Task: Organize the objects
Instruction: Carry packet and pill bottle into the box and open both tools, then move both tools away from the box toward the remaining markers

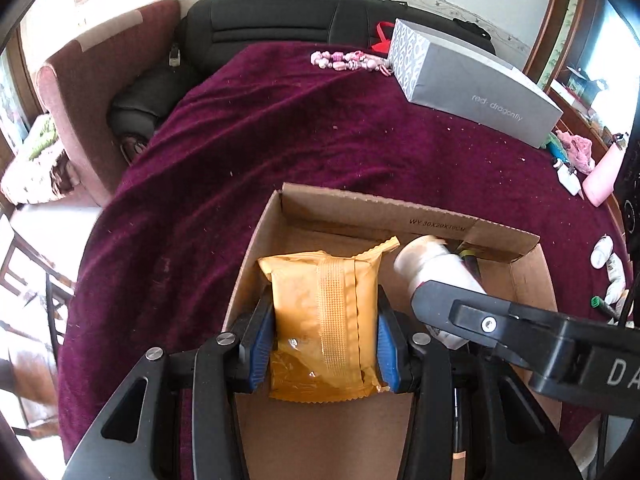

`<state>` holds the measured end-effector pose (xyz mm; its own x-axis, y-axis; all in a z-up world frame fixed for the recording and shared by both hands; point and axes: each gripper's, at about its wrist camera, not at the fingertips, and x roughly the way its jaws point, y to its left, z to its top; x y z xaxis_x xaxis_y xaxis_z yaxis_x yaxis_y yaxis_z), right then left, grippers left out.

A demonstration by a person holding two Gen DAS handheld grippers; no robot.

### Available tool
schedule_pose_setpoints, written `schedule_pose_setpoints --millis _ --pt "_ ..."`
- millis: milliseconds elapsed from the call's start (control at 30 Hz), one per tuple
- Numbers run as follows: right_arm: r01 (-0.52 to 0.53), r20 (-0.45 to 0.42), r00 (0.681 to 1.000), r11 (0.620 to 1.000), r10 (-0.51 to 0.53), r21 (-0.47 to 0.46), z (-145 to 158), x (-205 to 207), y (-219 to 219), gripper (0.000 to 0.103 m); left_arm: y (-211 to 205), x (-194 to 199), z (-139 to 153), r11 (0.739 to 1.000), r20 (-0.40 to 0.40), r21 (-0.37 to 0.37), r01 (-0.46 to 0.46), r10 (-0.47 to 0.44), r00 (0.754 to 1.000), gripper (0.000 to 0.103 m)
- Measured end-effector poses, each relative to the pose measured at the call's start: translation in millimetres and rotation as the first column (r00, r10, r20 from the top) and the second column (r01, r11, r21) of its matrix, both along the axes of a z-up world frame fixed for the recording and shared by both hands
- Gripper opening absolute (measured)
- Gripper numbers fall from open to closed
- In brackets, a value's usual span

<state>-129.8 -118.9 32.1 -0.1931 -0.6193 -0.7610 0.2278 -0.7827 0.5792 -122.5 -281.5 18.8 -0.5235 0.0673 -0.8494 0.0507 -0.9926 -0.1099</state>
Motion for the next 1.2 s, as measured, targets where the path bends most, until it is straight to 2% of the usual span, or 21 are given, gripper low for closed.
schedule_pose_setpoints --millis 100,267,467,600,767,867,967,1100,1200 --pt "0.018 0.007 1.0 1.0 -0.018 0.003 -3 0 0 0.034 -1 -1 0 1.0 0.001 0.02 -0.009 0.009 1.0 0.04" --pt "0.038 0.004 0.999 0.999 -0.038 -0.004 -6 -1 4 0.044 -7 7 4 0.997 0.011 0.076 -0.028 0.027 1.0 0.043" --pt "0.05 -0.053 0.997 0.998 -0.052 -0.042 17 6 22 0.045 -7 33 12 0.995 -0.015 0.078 -0.064 0.065 0.998 0.043" --pt "0.052 -0.099 0.993 0.997 -0.058 -0.062 33 21 39 0.052 -4 48 2 0.992 0.008 0.087 -0.093 0.093 0.996 0.05" --pt "0.052 -0.116 0.991 0.996 -0.06 -0.069 39 43 59 0.053 -3 61 0 0.987 0.01 0.088 -0.137 0.137 0.991 0.052" --pt "0.07 -0.106 0.991 0.994 -0.079 -0.087 37 52 77 0.053 12 71 -3 0.994 0.007 0.019 -0.104 0.104 0.995 0.052" --pt "0.089 -0.111 0.989 0.992 -0.099 -0.093 40 61 99 0.053 13 81 -4 0.992 0.01 0.02 -0.124 0.124 0.992 0.053" --pt "0.121 -0.1 0.986 0.987 -0.132 -0.107 40 71 137 0.052 10 93 -3 0.99 -0.001 0.046 -0.136 0.136 0.991 0.053" --pt "0.143 -0.098 0.983 0.984 -0.154 -0.11 38 79 165 0.053 1 102 4 0.983 -0.01 0.118 -0.144 0.146 0.989 0.053"
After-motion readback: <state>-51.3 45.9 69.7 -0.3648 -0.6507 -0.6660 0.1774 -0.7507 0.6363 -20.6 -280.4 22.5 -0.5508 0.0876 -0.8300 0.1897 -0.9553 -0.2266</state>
